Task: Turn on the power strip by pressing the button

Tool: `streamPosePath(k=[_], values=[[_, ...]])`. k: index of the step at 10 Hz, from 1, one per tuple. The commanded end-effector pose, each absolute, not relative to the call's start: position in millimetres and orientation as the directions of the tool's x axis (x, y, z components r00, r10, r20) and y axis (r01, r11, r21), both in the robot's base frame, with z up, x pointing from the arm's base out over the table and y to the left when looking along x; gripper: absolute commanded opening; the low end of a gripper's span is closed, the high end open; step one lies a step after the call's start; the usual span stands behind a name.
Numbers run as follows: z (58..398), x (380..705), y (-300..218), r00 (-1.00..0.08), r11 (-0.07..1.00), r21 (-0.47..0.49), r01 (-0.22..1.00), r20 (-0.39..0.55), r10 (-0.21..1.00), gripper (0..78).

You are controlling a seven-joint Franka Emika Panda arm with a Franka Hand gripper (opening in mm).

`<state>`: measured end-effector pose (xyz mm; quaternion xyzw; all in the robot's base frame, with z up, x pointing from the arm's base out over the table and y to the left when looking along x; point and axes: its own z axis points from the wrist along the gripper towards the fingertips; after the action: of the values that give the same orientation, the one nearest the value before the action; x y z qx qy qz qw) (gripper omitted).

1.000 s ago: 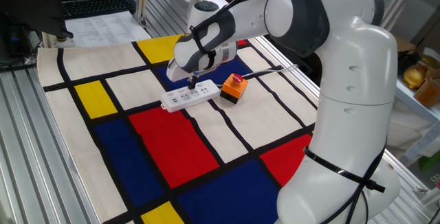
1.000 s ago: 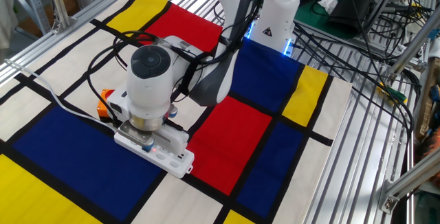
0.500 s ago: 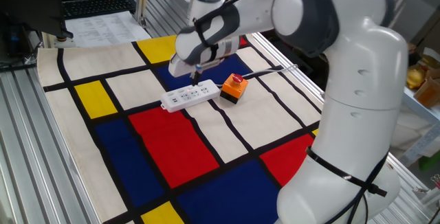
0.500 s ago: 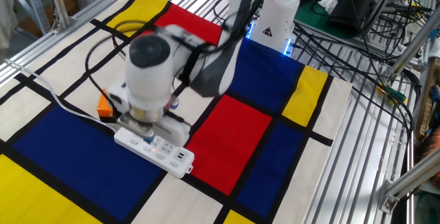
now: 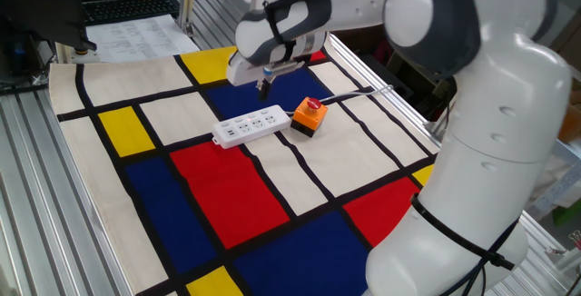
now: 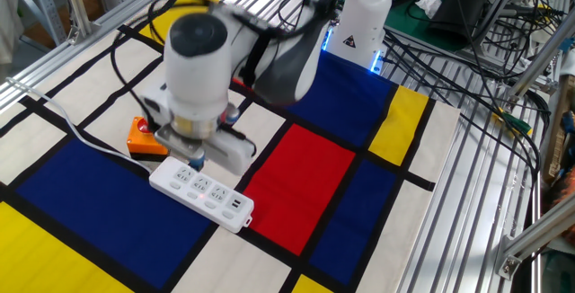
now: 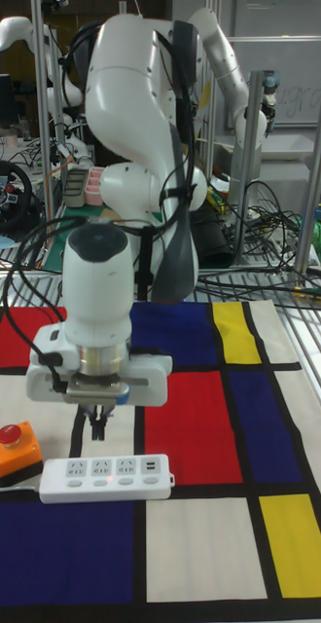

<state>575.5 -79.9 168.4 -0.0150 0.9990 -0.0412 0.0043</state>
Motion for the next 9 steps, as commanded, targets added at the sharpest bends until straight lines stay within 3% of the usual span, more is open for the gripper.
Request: streamPosePath(k=[1,9], values=[[186,570,-67,-1.000,0.997,-0.081,-0.002,0.000,-0.002,0.0],[176,573,-62,-1.000,0.998,-0.061,-0.009,0.015,-0.008,0.0]])
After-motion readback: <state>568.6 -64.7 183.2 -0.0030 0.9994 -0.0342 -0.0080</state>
